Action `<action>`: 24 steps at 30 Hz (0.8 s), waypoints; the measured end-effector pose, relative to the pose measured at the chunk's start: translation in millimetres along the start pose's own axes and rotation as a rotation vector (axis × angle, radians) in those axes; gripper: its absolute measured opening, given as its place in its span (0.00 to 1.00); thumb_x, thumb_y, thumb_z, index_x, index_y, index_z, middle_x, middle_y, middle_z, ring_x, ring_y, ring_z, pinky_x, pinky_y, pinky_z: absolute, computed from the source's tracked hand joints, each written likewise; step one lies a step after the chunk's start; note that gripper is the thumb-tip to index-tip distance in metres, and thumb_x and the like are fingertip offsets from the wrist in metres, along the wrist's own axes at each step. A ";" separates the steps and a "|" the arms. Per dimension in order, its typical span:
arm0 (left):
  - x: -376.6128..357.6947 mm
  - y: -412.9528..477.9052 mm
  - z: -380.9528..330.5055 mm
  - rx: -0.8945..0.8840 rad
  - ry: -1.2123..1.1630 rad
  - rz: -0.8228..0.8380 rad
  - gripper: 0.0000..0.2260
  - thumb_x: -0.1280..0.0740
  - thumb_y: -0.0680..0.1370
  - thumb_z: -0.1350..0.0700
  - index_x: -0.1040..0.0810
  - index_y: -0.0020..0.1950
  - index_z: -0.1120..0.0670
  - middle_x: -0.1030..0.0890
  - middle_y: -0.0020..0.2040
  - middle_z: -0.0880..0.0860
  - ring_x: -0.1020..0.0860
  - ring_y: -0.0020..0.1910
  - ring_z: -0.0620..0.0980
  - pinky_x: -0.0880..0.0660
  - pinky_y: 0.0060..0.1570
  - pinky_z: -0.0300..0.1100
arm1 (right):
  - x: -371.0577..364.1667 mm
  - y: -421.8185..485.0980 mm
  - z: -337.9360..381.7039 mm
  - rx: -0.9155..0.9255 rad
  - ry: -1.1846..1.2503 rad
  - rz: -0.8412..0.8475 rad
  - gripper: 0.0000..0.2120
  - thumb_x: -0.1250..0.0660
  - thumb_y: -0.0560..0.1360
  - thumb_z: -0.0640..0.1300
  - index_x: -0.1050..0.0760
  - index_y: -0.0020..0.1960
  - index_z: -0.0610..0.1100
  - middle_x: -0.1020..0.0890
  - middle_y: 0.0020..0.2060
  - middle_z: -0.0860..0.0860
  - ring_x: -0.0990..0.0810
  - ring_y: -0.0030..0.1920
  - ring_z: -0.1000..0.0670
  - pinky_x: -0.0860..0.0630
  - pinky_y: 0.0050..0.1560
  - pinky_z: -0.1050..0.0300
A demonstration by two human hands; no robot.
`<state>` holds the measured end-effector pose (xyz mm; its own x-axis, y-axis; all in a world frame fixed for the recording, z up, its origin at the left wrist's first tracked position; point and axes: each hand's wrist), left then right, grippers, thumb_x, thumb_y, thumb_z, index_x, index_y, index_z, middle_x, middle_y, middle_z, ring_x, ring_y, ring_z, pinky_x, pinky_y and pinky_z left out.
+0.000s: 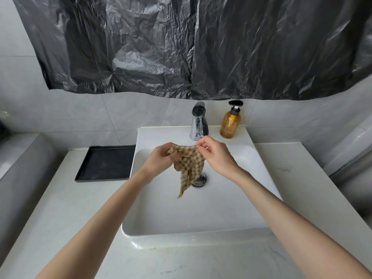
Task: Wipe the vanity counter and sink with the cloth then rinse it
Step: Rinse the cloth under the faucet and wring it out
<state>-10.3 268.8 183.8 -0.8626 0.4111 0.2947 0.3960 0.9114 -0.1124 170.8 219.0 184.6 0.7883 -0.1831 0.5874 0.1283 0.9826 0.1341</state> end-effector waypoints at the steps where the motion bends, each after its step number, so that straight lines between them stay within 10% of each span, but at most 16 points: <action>1: 1.4 -0.8 0.0 -0.002 0.045 -0.004 0.04 0.34 0.76 0.60 0.22 0.49 0.53 0.20 0.39 0.50 0.23 0.39 0.44 0.29 0.39 0.28 | 3.1 -0.1 2.1 0.003 0.006 0.000 0.04 0.38 0.78 0.43 0.24 0.50 0.46 0.19 0.44 0.54 0.23 0.39 0.57 0.29 0.43 0.64; 11: 12.1 -5.1 -21.8 -0.053 -0.169 0.017 0.04 0.31 0.76 0.55 0.22 0.47 0.55 0.18 0.46 0.53 0.20 0.47 0.48 0.22 0.52 0.39 | 28.5 3.8 14.9 0.006 -0.030 0.034 0.03 0.42 0.80 0.43 0.30 0.52 0.46 0.22 0.46 0.51 0.24 0.46 0.51 0.29 0.48 0.53; 16: -1.4 -5.4 -42.3 -0.050 -0.227 0.038 0.05 0.32 0.76 0.56 0.25 0.46 0.58 0.20 0.40 0.51 0.20 0.32 0.42 0.20 0.37 0.35 | 18.2 -7.3 7.8 -0.001 -0.018 -0.017 0.05 0.34 0.75 0.42 0.30 0.46 0.49 0.23 0.47 0.54 0.22 0.43 0.53 0.26 0.50 0.53; 24: -9.8 -8.3 -46.4 0.029 -0.358 0.045 0.08 0.34 0.78 0.55 0.27 0.43 0.58 0.18 0.44 0.53 0.17 0.39 0.49 0.19 0.36 0.39 | -10.9 -23.6 18.8 -0.105 0.174 -0.163 0.14 0.25 0.68 0.52 0.22 0.49 0.46 0.18 0.40 0.58 0.20 0.39 0.63 0.27 0.40 0.73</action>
<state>9.4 256.2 225.8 -0.9023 0.4266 -0.0614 0.4310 0.8905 -0.1460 147.9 197.2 190.0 0.8427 -0.3398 0.4176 0.3165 0.9401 0.1263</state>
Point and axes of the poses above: each hand's wrist, its own y-axis towards the middle knuckle, its own x-axis out of the back of the hand, z = x × y
